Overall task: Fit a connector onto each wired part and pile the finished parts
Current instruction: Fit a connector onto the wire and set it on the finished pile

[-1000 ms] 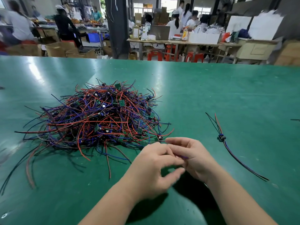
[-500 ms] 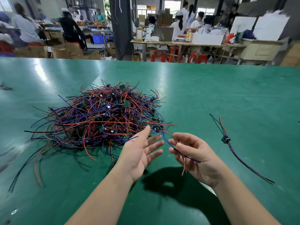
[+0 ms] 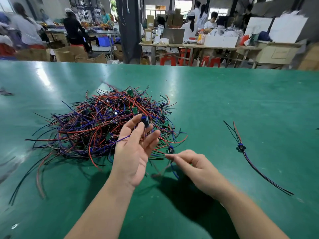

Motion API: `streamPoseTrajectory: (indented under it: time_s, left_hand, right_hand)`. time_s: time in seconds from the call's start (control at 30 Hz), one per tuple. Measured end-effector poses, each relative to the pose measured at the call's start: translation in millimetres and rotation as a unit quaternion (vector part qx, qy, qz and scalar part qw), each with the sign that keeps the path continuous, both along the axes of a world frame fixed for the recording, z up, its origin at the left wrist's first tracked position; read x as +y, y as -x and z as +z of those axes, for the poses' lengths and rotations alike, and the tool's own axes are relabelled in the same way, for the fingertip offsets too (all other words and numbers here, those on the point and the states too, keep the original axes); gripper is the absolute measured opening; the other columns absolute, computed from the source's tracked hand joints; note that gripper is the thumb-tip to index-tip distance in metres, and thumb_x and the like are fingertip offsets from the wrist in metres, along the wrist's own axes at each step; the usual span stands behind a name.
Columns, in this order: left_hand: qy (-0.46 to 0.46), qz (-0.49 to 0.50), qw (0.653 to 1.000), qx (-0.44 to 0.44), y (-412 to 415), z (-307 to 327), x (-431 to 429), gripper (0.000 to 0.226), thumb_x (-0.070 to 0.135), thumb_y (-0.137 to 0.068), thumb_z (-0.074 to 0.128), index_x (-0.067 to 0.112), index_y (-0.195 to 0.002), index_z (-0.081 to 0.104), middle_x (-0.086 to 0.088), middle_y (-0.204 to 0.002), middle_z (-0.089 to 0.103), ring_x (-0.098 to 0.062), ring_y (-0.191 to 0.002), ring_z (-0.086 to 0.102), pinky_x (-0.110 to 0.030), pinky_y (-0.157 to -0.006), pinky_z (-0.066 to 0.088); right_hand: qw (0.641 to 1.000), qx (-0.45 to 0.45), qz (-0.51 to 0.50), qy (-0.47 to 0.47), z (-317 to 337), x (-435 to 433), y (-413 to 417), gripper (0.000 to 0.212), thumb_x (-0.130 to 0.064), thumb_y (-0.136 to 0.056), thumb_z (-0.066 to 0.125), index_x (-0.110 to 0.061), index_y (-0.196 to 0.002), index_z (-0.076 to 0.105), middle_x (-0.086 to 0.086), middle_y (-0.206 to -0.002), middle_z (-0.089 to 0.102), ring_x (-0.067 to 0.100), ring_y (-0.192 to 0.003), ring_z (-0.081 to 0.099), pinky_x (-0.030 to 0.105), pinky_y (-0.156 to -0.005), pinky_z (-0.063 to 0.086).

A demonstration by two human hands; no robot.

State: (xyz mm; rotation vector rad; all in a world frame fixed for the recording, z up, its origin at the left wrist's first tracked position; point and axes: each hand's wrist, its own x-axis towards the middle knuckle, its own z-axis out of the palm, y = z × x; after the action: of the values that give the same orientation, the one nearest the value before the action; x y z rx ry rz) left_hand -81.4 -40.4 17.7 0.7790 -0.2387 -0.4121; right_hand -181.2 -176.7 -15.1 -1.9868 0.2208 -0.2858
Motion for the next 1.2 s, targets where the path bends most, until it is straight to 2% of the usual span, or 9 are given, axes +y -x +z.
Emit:
streamPoseTrajectory:
  time_s: [0.1, 0.3, 0.53, 0.7, 0.8, 0.9, 1.07, 1.13, 1.2]
  left_hand:
    - [-0.046, -0.066, 0.996, -0.037, 9.0, 2.3, 1.5, 0.024, 0.028, -0.074, 0.063, 0.028, -0.096, 0.072, -0.001, -0.077, 0.069, -0.007, -0.048, 0.059, -0.020, -0.048, 0.053]
    - [-0.218, -0.084, 0.941, -0.244, 26.5, -11.0, -7.6, 0.020, 0.010, -0.086, 0.064, 0.017, -0.102, 0.074, -0.003, -0.063, 0.065, -0.010, -0.037, 0.045, -0.018, -0.039, 0.038]
    - [-0.227, -0.049, 0.942, -0.243, 28.2, -11.7, -9.8, 0.010, 0.002, -0.080, 0.070, 0.009, -0.083, 0.076, -0.031, -0.066, 0.063, -0.013, -0.039, 0.053, -0.021, -0.041, 0.044]
    - [-0.214, -0.077, 0.946, -0.230, 29.3, -9.3, -5.9, 0.013, -0.002, -0.076, 0.071, 0.009, -0.079, 0.077, -0.011, -0.067, 0.070, -0.015, -0.053, 0.065, -0.021, -0.050, 0.051]
    - [-0.224, -0.237, 0.902, -0.281, 26.8, -10.5, 1.8, 0.034, -0.016, -0.074, 0.067, 0.007, -0.098, 0.075, -0.006, -0.089, 0.075, -0.013, -0.080, 0.070, -0.018, -0.072, 0.052]
    - [-0.267, -0.414, 0.801, -0.340, 29.7, -9.4, 6.0, 0.063, -0.023, -0.061, 0.034, 0.002, -0.106, 0.071, 0.002, -0.114, 0.069, -0.011, -0.111, 0.063, -0.018, -0.092, 0.046]
    - [-0.328, -0.258, 0.905, -0.078, 28.1, -12.7, -8.0, 0.018, -0.002, -0.087, 0.054, 0.002, -0.084, 0.071, -0.014, -0.080, 0.073, -0.020, -0.064, 0.070, -0.026, -0.056, 0.057]
    - [-0.292, -0.210, 0.932, -0.043, 27.4, -14.4, -11.6, 0.025, 0.029, -0.082, 0.067, 0.004, -0.085, 0.070, -0.013, -0.076, 0.073, -0.021, -0.061, 0.069, -0.027, -0.053, 0.056]
    - [-0.284, -0.194, 0.937, -0.066, 31.6, -15.3, -11.7, 0.028, 0.032, -0.070, 0.074, 0.006, -0.077, 0.074, -0.010, -0.075, 0.073, -0.018, -0.060, 0.069, -0.026, -0.055, 0.056]
  right_hand:
    - [0.992, -0.071, -0.067, 0.086, 0.6, -1.0, -2.3, 0.021, -0.043, -0.087, 0.050, -0.046, -0.102, 0.065, 0.000, -0.087, 0.045, -0.002, -0.078, 0.046, 0.010, -0.071, 0.036]
    - [0.930, -0.129, -0.032, -0.342, 10.6, 0.6, 1.5, 0.031, -0.038, -0.070, 0.069, -0.019, -0.092, 0.078, 0.002, -0.072, 0.062, 0.008, -0.057, 0.049, 0.016, -0.052, 0.040]
    - [0.871, -0.101, -0.047, -0.479, 21.2, -9.3, 4.7, 0.022, -0.016, -0.056, 0.073, -0.013, -0.076, 0.078, 0.004, -0.072, 0.070, 0.007, -0.057, 0.061, 0.014, -0.053, 0.049]
    - [0.840, -0.126, -0.114, -0.516, 25.8, -16.2, 5.0, 0.013, -0.017, -0.067, 0.065, -0.015, -0.069, 0.077, 0.003, -0.066, 0.069, 0.009, -0.054, 0.063, 0.016, -0.050, 0.050]
    - [0.821, -0.135, -0.149, -0.535, 26.8, -22.7, 5.8, 0.012, -0.016, -0.066, 0.064, -0.012, -0.066, 0.076, 0.005, -0.066, 0.068, 0.011, -0.052, 0.063, 0.017, -0.048, 0.050]
    - [0.826, -0.127, -0.147, -0.529, 26.9, -27.6, 7.4, 0.013, -0.018, -0.068, 0.064, -0.013, -0.065, 0.076, 0.002, -0.062, 0.066, 0.009, -0.049, 0.060, 0.016, -0.046, 0.048]
    - [0.864, -0.076, -0.136, -0.478, 25.8, -25.6, 9.5, 0.008, -0.016, -0.065, 0.068, -0.013, -0.060, 0.074, 0.002, -0.056, 0.064, 0.007, -0.041, 0.054, 0.015, -0.041, 0.045]
    - [0.897, -0.040, -0.128, -0.420, 22.8, -19.3, 8.9, 0.003, -0.016, -0.059, 0.073, -0.015, -0.056, 0.072, 0.003, -0.055, 0.064, 0.008, -0.040, 0.053, 0.015, -0.041, 0.044]
    - [0.927, -0.017, -0.110, -0.358, 19.3, -12.5, 8.0, 0.006, -0.018, -0.054, 0.076, -0.015, -0.056, 0.071, 0.004, -0.055, 0.063, 0.009, -0.042, 0.052, 0.016, -0.041, 0.041]
